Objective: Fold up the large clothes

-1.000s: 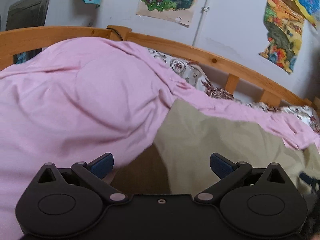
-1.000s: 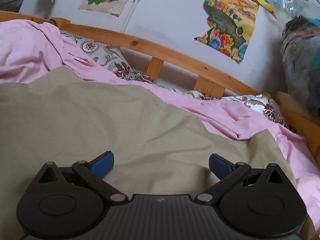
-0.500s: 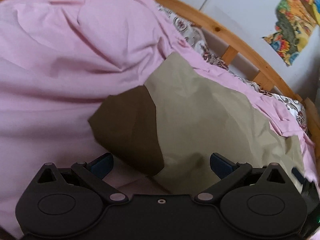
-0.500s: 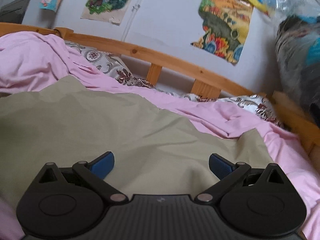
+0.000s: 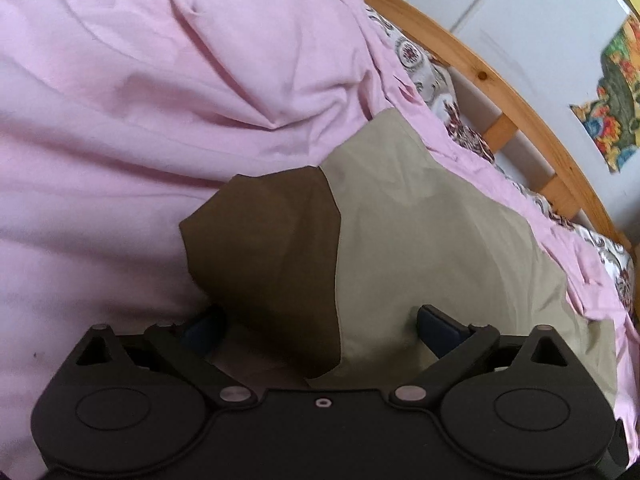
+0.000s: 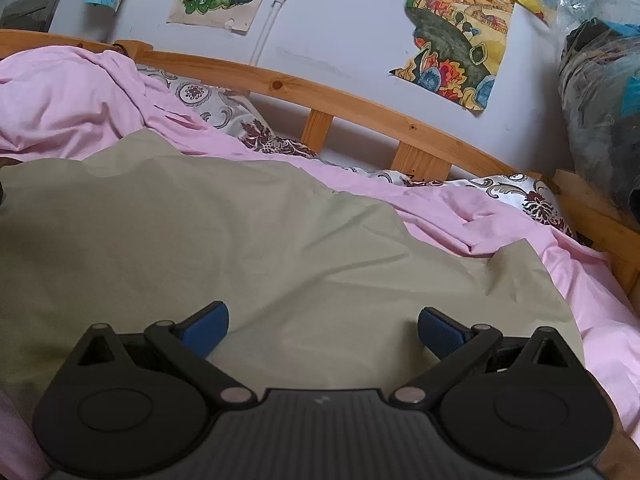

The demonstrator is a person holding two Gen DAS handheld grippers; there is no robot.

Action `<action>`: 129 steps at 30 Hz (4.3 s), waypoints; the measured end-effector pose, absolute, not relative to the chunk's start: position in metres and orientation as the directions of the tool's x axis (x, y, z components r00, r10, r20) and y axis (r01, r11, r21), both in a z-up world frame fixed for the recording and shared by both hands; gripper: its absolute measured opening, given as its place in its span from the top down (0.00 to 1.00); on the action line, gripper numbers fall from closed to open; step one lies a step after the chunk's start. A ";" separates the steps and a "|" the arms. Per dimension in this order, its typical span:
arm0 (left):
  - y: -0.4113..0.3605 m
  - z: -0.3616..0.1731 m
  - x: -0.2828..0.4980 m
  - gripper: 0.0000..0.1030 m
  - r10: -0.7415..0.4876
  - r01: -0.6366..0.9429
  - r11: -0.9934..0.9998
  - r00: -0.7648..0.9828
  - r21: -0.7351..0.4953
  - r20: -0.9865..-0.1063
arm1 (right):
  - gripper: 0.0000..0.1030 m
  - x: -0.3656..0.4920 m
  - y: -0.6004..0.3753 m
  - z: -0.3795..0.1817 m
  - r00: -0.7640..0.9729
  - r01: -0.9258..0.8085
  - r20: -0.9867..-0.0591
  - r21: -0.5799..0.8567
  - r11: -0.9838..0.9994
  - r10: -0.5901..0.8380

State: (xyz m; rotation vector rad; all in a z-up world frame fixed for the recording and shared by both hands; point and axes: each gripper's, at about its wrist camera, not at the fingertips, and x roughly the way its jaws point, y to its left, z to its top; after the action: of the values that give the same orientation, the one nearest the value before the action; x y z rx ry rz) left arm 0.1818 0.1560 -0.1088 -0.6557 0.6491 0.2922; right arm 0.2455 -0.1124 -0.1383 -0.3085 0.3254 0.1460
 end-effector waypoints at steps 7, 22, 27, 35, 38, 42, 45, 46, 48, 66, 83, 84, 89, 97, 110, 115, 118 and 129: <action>0.152 -0.108 0.179 0.34 0.071 -0.438 0.771 0.780 -0.462 -0.622 | 0.00 0.244 -0.111 -0.138 0.941 -0.183 -0.328 -0.282 0.942 0.085; 0.088 -0.036 0.169 0.92 0.031 -0.152 0.949 0.918 -0.278 -0.396 | 0.00 0.237 -0.120 -0.124 0.936 -0.183 -0.339 -0.228 0.956 0.098; 0.069 -0.018 0.175 0.92 -0.031 -0.060 0.968 0.934 -0.243 -0.356 | 0.00 0.239 -0.129 -0.121 0.924 -0.191 -0.363 -0.159 0.969 0.122; 0.059 -0.011 0.180 0.92 -0.088 0.015 0.978 0.933 -0.207 -0.349 | 0.00 0.241 -0.133 -0.122 0.916 -0.191 -0.379 -0.120 0.974 0.133; 0.075 -0.017 0.178 0.92 -0.066 -0.040 0.963 0.924 -0.266 -0.377 | 0.00 0.242 -0.133 -0.121 0.914 -0.199 -0.382 -0.122 0.972 0.139; 0.097 -0.029 0.176 0.92 -0.040 -0.113 0.936 0.907 -0.333 -0.420 | 0.00 0.236 -0.142 -0.116 0.884 -0.303 -0.410 -0.134 0.944 0.225; 0.108 -0.037 0.174 0.92 -0.028 -0.141 0.926 0.900 -0.351 -0.435 | 0.00 0.220 -0.163 -0.105 0.855 -0.398 -0.433 -0.191 0.897 0.286; 0.111 -0.038 0.173 0.92 -0.028 -0.146 0.921 0.900 -0.362 -0.435 | 0.00 0.212 -0.172 -0.102 0.848 -0.409 -0.451 -0.221 0.885 0.279; 0.115 -0.041 0.174 0.92 -0.028 -0.157 0.912 0.898 -0.380 -0.439 | 0.00 0.198 -0.193 -0.098 0.833 -0.426 -0.481 -0.242 0.872 0.273; 0.140 -0.052 0.155 0.94 -0.058 -0.196 0.834 0.899 -0.516 -0.435 | 0.93 0.157 -0.181 -0.131 0.781 -0.523 -0.582 -0.407 0.749 0.229; 0.090 0.014 0.151 0.95 -0.223 0.153 0.953 0.938 -0.262 -0.265 | 0.51 0.135 -0.248 -0.065 0.802 -0.477 -0.422 -0.027 0.879 0.422; 0.079 0.023 0.156 0.95 -0.255 0.198 0.952 0.934 -0.232 -0.250 | 0.51 0.139 -0.254 -0.063 0.824 -0.441 -0.400 -0.005 0.898 0.402; 0.010 0.056 0.179 0.95 -0.457 0.452 0.889 0.861 -0.076 -0.221 | 0.53 0.156 -0.278 -0.065 0.894 -0.247 -0.378 0.037 0.968 0.242; -0.130 0.045 0.211 0.94 -0.683 0.812 0.564 0.561 0.150 -0.468 | 0.53 0.158 -0.344 -0.071 0.940 0.058 -0.340 0.142 0.988 -0.006; -0.213 -0.080 0.246 0.85 -0.624 0.921 0.385 0.305 0.056 -0.719 | 0.50 0.168 -0.411 -0.094 0.925 0.255 -0.331 0.180 0.950 -0.186; -0.190 -0.065 0.238 0.52 -0.723 0.933 0.359 0.256 -0.034 -0.641 | 0.34 0.165 -0.410 -0.091 0.958 0.194 -0.260 0.274 0.942 -0.122; -0.174 -0.058 0.231 0.42 -0.762 0.937 0.344 0.238 -0.065 -0.602 | 0.25 0.160 -0.403 -0.086 0.977 0.111 -0.208 0.314 0.943 -0.046; -0.094 -0.015 0.253 0.02 -0.456 0.498 0.866 0.761 -0.034 -0.461 | 0.19 0.187 -0.366 -0.108 0.902 0.109 -0.432 0.192 0.975 -0.016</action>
State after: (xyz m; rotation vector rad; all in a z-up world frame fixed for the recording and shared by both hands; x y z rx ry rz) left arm 0.2528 -0.0935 -0.0151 0.0928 0.4774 -0.5199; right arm 0.1868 -0.3664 -0.1080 0.2154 0.4434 -0.0650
